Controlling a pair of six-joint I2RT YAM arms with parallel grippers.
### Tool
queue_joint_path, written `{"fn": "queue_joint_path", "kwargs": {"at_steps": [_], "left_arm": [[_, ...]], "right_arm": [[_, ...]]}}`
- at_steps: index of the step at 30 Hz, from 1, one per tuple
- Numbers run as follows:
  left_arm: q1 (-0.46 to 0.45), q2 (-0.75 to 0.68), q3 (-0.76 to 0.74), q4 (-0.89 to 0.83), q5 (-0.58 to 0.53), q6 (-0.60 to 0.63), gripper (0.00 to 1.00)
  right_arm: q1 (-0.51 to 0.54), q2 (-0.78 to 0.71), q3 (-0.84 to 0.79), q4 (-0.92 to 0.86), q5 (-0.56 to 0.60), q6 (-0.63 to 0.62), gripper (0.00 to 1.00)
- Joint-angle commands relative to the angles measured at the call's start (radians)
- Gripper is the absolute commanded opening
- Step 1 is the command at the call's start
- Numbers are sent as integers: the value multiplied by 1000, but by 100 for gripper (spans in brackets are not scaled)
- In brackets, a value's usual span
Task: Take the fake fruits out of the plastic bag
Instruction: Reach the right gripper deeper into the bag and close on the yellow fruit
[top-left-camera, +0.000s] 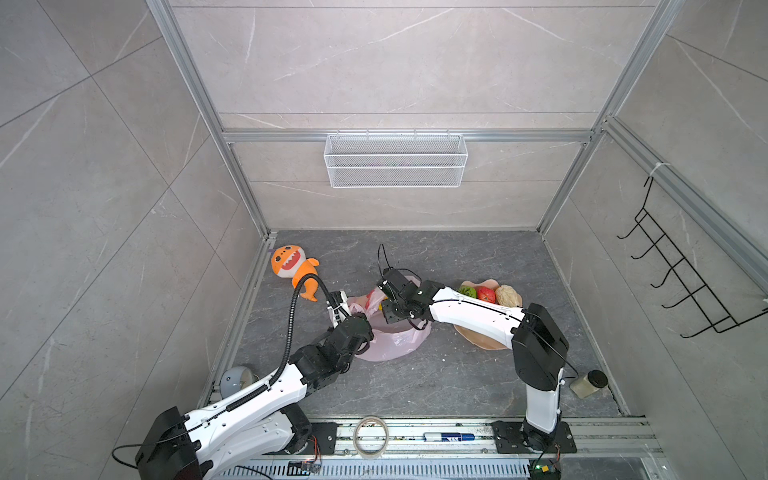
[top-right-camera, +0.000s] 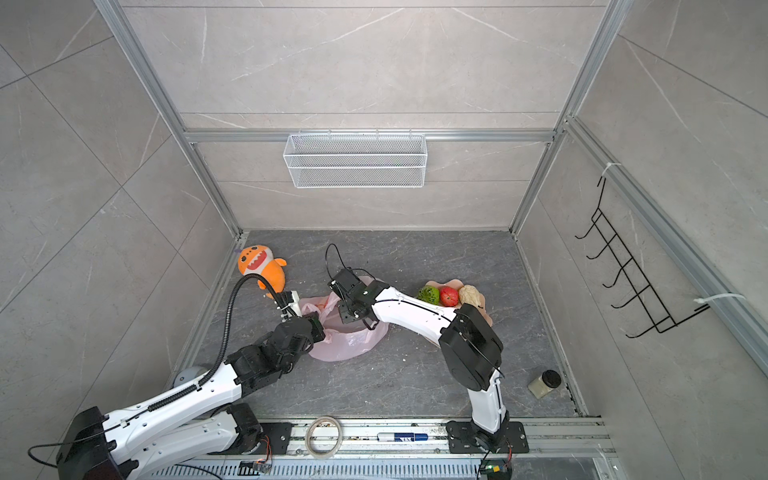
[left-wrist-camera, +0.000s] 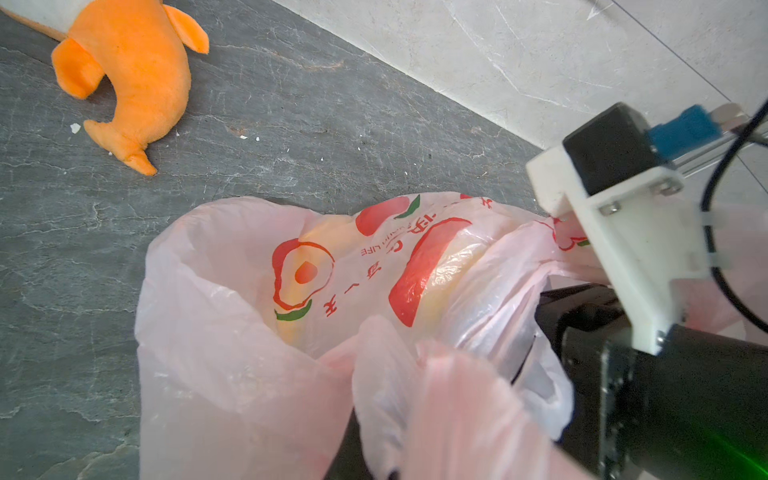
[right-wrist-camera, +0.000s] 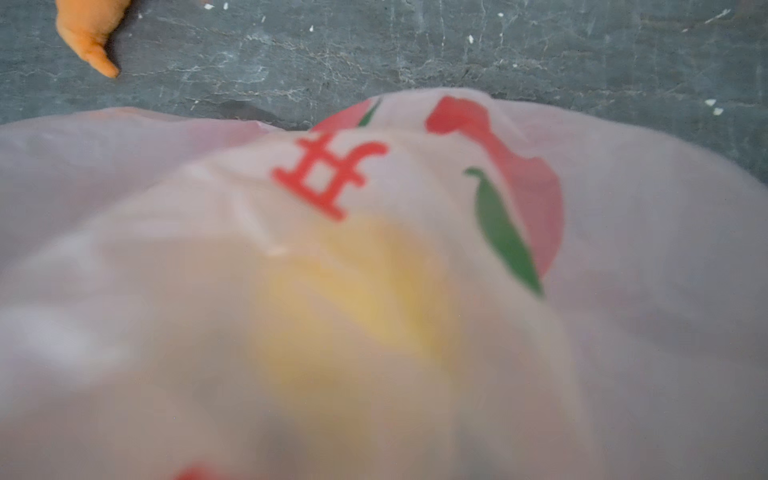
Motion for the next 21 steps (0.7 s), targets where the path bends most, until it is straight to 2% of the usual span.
{"fn": "queue_joint_path", "kwargs": {"at_steps": [1, 12, 21], "left_arm": [[6, 1, 39, 17, -33, 0, 0], [10, -17, 57, -8, -66, 10, 0], [16, -6, 74, 17, -66, 26, 0]], "right_arm": [[8, -60, -23, 7, -17, -44, 45], [11, -98, -8, -61, -90, -94, 45], [11, -134, -66, -112, -84, -96, 44]]}}
